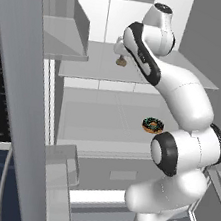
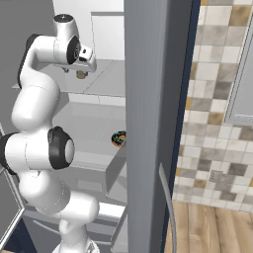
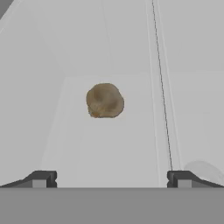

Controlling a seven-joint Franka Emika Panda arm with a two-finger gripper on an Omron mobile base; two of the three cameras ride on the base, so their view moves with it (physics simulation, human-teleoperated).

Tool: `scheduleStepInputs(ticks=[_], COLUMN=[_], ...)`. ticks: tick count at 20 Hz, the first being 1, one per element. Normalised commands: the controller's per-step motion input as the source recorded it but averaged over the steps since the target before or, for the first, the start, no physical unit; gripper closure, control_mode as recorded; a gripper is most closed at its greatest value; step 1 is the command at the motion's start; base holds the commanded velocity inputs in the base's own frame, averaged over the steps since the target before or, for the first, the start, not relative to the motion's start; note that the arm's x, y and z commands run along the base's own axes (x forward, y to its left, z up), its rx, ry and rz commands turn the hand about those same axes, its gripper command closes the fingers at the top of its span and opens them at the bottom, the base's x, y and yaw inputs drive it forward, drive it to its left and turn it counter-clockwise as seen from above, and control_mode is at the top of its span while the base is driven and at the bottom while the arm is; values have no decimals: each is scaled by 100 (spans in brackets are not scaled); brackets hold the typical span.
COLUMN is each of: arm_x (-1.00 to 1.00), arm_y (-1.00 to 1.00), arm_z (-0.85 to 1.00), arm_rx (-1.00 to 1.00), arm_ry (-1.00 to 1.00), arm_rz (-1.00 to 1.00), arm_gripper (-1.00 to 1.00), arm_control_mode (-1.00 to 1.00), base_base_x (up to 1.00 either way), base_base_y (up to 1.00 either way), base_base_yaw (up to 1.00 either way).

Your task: Retrieve the bottle and the shaker from the cabinet and place them next to the mixing bowl on the counter. Then add garlic from the fridge to the mixing bowl.

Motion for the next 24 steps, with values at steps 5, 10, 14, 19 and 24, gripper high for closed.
scheduleStepInputs(ticks=[5,10,14,19,24], arm_x=[45,31,17,4,8], arm_y=[18,13,0,0,5], arm_z=[-17,-23,-29,-26,-3], arm_rx=[0,0,0,-3,-4], arm_ry=[6,1,0,-2,-3], arm_rz=[0,0,0,0,0], arm_gripper=[-100,-100,-100,-100,-100], arm_control_mode=[-100,-100,-100,-100,-100], base_base_x=[0,0,0,0,0], base_base_y=[0,0,0,0,0], base_base_yaw=[0,0,0,0,0])
